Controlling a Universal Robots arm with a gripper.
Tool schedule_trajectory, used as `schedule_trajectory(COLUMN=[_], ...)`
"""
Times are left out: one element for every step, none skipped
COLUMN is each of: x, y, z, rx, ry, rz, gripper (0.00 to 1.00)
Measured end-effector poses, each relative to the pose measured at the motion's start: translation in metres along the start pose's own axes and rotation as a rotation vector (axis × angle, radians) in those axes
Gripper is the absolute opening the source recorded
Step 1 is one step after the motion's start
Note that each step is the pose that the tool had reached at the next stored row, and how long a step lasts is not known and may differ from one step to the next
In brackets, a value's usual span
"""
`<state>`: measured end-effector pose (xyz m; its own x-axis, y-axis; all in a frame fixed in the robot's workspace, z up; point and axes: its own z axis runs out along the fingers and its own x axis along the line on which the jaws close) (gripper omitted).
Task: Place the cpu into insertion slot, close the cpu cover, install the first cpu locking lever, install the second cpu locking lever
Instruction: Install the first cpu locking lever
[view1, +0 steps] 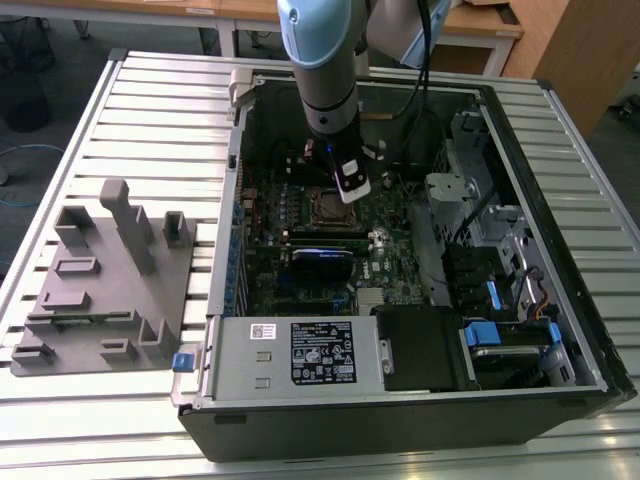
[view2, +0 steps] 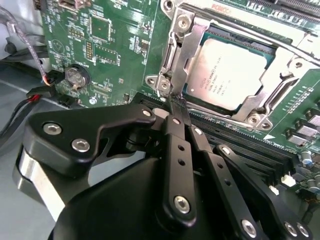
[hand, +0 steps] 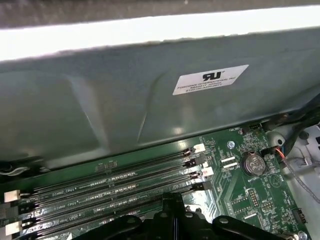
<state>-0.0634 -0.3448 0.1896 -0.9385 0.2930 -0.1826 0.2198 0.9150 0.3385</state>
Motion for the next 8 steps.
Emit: schedule_trajectory(x=[-0.0003, -0.0007, -0.0012, -0.0017, -0.0022, -0.0027, -0.0032, -0.0037], y=[0.0006, 0.0014, 0.0022, 0.0032, 0.0042, 0.0051, 0.006, 0.0069], z=[-0.0017, -0.0037, -0.006, -0.0085, -0.0113, -0.0139, -0.0164, -0.0188], rx=[0.0, 0.0001, -0.0001, 0.0, 0.0, 0.0, 0.0001, 0.0001], ry=[0.0001, 0.0002, 0.0001, 0.0001, 0.0002, 0.0002, 0.0002, 0.0002], rz=[0.0, 0.0, 0.0, 0.0, 0.0, 0.0, 0.0, 0.0], gripper=[0.11, 0.11, 0.11, 0.11, 0.11, 0.11, 0.11, 0.11])
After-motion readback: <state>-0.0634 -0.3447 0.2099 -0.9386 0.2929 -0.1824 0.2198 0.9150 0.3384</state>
